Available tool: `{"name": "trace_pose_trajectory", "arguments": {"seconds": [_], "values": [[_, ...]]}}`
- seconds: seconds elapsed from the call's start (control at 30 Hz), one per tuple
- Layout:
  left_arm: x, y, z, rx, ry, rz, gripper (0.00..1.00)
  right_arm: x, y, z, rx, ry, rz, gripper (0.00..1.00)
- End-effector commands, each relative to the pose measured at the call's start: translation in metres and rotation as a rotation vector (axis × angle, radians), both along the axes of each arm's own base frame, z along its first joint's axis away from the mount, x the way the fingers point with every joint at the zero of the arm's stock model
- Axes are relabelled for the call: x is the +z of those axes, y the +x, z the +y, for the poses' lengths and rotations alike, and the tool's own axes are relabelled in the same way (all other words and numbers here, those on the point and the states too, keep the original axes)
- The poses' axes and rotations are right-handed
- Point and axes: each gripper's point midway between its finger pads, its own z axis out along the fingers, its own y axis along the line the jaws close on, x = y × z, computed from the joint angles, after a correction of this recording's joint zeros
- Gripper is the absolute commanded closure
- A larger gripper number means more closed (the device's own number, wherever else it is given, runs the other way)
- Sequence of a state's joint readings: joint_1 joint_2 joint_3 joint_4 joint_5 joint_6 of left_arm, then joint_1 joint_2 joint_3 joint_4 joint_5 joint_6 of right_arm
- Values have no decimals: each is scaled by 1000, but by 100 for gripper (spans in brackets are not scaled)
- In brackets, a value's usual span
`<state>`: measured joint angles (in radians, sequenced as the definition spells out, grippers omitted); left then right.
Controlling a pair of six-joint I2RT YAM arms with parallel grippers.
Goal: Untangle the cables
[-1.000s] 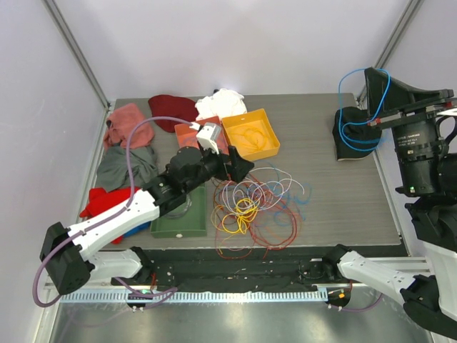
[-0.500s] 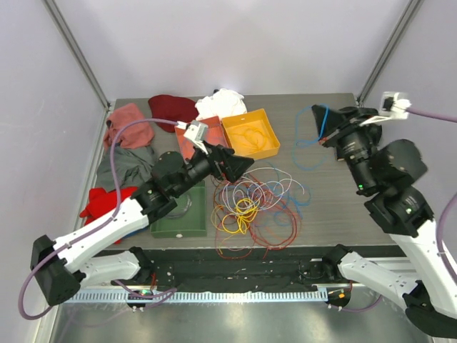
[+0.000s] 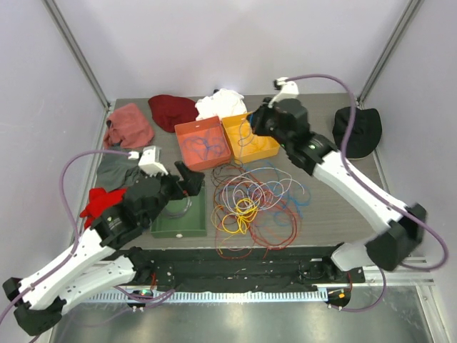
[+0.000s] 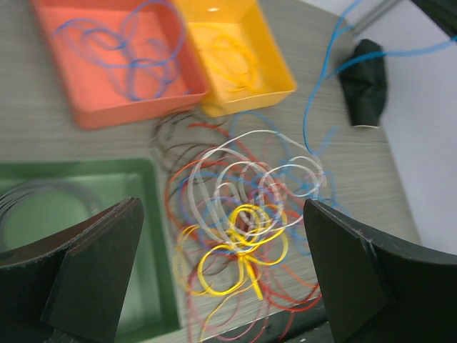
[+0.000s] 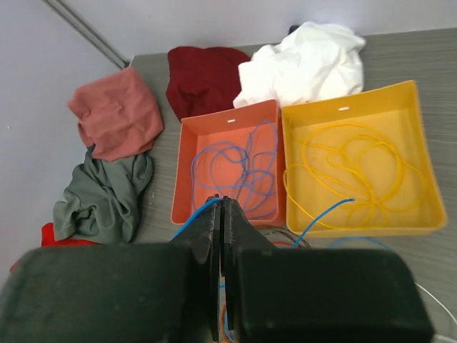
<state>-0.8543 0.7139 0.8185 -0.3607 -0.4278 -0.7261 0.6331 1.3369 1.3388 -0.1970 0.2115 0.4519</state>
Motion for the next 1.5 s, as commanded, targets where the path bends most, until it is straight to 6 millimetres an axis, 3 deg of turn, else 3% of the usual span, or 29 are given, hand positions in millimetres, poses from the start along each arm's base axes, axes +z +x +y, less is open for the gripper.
{"name": "trace_pose_trajectory", "arguments": {"seconds": [0.0, 0.03, 0.07, 0.1, 0.13, 0.17, 0.3, 0.33, 0.37, 0.43, 0.5, 0.53, 0.57, 0.63, 0.7, 0.77, 0.83, 0.9, 1.03, 1.1, 1.33, 1.4, 1.43, 1.47], "values": [[-31, -10, 48, 173, 59, 70, 0, 20, 32, 46, 92, 45, -21, 99], [-33, -12, 53, 184, 61, 71, 0, -7, 45, 60, 106, 7, 29, 99], [-32, -14, 56, 187, 52, 66, 1, -1, 53, 65, 107, 14, 16, 99], [-33, -15, 57, 190, 52, 68, 1, -7, 59, 70, 109, 7, 24, 99], [-34, -16, 59, 191, 54, 68, 0, -26, 71, 78, 109, -15, 50, 99], [-34, -16, 60, 191, 54, 68, 1, -20, 76, 84, 116, -6, 35, 99], [-37, -16, 62, 197, 77, 72, 0, -33, 96, 105, 136, 2, 50, 99], [-38, -16, 63, 197, 85, 71, 0, -23, 100, 109, 139, 16, 32, 99], [-37, -16, 62, 195, 86, 69, 0, -37, 106, 116, 149, 9, 54, 99], [-39, -15, 61, 190, 100, 69, 0, -31, 110, 129, 168, 20, 42, 99], [-40, -14, 59, 186, 103, 70, 0, -50, 117, 143, 188, 8, 63, 99], [-40, -13, 58, 185, 103, 70, 0, -40, 120, 148, 193, 17, 46, 99], [-42, -13, 57, 182, 109, 74, 0, -62, 126, 157, 200, -4, 78, 99], [-43, -12, 56, 180, 110, 77, 0, -58, 127, 169, 223, -7, 75, 99], [-44, -13, 56, 177, 113, 79, 0, -83, 132, 177, 233, -37, 111, 99], [-44, -12, 56, 179, 114, 79, 0, -91, 134, 182, 240, -48, 121, 99], [-45, -13, 56, 179, 117, 81, 0, -111, 136, 181, 236, -89, 150, 99], [-46, -13, 57, 181, 119, 81, 0, -124, 134, 176, 225, -128, 177, 91], [-50, -11, 53, 175, 121, 84, 0, -146, 131, 165, 202, -249, 218, 60], [-52, -9, 49, 167, 123, 90, 0, -156, 129, 154, 157, -336, 242, 55], [-56, -7, 39, 139, 119, 104, 0, -150, 129, 111, -30, -512, 227, 52], [-54, -6, 35, 130, 105, 96, 0, -118, 123, 100, -79, -459, 186, 52], [-55, -5, 34, 126, 104, 94, 0, -130, 114, 90, -87, -479, 207, 52], [-54, -5, 32, 120, 100, 90, 0, -124, 110, 84, -101, -464, 193, 52]]}}
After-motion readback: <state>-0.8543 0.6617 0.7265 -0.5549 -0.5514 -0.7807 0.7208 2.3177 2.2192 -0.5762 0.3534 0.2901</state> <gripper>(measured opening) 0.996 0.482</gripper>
